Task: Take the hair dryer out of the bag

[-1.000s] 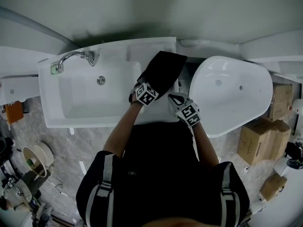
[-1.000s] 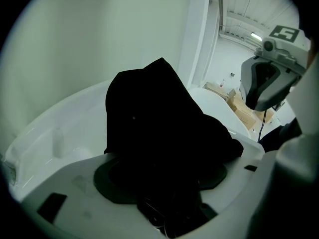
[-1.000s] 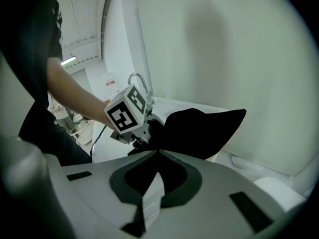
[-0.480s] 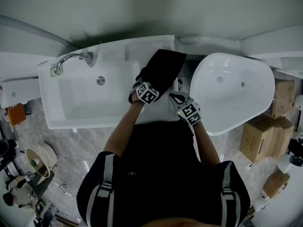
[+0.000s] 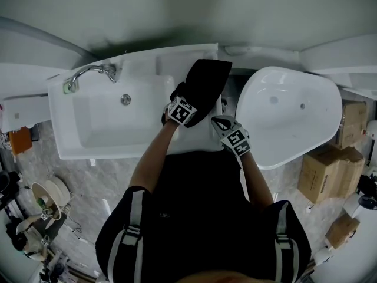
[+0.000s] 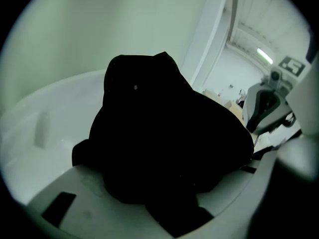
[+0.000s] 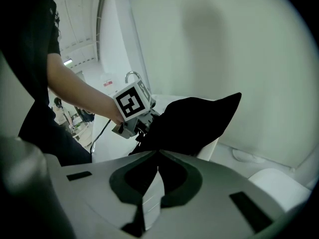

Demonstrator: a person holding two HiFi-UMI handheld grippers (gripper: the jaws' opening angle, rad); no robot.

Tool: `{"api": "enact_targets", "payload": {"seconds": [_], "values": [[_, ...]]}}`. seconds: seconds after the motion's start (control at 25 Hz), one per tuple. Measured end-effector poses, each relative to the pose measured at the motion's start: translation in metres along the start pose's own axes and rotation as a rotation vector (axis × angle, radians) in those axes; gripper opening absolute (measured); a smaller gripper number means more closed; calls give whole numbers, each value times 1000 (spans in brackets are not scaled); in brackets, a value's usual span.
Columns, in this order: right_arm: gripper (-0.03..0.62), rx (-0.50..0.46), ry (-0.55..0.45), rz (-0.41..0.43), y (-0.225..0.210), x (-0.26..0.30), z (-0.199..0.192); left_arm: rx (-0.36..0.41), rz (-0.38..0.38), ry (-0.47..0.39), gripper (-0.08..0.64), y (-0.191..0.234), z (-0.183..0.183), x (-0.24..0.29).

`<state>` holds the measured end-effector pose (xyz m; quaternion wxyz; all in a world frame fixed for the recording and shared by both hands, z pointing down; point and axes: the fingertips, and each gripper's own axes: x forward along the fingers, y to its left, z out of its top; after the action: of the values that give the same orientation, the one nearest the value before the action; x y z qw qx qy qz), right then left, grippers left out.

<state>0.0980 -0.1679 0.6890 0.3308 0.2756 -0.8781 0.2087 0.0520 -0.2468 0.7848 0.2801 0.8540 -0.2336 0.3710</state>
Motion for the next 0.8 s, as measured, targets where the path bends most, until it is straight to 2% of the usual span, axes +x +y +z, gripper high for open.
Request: {"api": "enact_targets", "payload": {"seconds": [0.16,0.44,0.64,0.8], "values": [[60,-3,-3,1,-1,3,3,-211,-163,-122,198,-9,9,-7],[60,-9,-1,8,1,4,5,-397,-416,-257,198,-23,17,-31],[60,-22,1,9,2,4,8,-477,-576,-353,198,-43,20,-50],[60,-34,-1,4,3,1,9,-462,-664,-407,198,-58,23,-66]]}}
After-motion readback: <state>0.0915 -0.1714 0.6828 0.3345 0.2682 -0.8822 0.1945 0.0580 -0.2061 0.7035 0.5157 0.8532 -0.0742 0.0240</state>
